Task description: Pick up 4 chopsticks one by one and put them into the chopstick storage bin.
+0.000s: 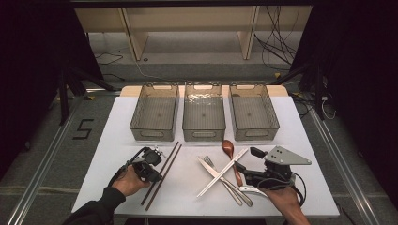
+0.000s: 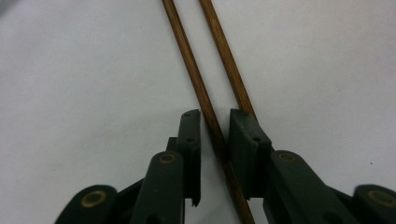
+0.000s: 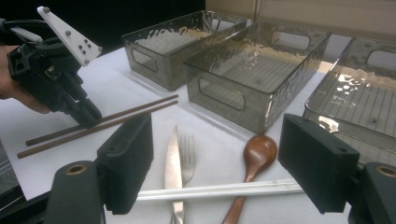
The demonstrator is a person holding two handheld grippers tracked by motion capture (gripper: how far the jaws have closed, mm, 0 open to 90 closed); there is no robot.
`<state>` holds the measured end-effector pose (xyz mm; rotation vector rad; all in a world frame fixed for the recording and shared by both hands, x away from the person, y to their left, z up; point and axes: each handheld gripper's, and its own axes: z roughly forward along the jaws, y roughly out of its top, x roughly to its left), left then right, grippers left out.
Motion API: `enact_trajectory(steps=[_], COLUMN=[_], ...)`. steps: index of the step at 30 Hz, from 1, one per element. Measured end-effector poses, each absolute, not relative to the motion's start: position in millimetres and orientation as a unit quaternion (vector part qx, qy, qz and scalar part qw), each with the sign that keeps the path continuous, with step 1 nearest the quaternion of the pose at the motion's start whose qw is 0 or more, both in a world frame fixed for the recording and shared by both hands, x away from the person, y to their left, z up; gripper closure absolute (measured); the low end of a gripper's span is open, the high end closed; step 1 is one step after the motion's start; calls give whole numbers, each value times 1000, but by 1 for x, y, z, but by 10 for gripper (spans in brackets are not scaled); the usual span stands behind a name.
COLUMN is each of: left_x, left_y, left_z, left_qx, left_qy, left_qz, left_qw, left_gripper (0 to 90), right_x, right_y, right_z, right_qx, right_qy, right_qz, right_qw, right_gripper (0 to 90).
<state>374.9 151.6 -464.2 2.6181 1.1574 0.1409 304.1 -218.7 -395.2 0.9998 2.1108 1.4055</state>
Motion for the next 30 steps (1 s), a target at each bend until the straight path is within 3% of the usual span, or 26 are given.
enact_trajectory(steps=[8, 30], left_x=[376, 378], left_y=[154, 157], left_z=[-464, -462], left_qx=[902, 900], left_qy=[405, 405], left_qz=[38, 27], left_qw=[145, 162], left_gripper=[829, 844], right_x=[303, 304], right_y=[-219, -218], right_z=[-394, -395], right_qx=[359, 356], right_qy=[756, 760], right_qz=[506, 503], right_qw=[208, 208], right_gripper=[277, 278])
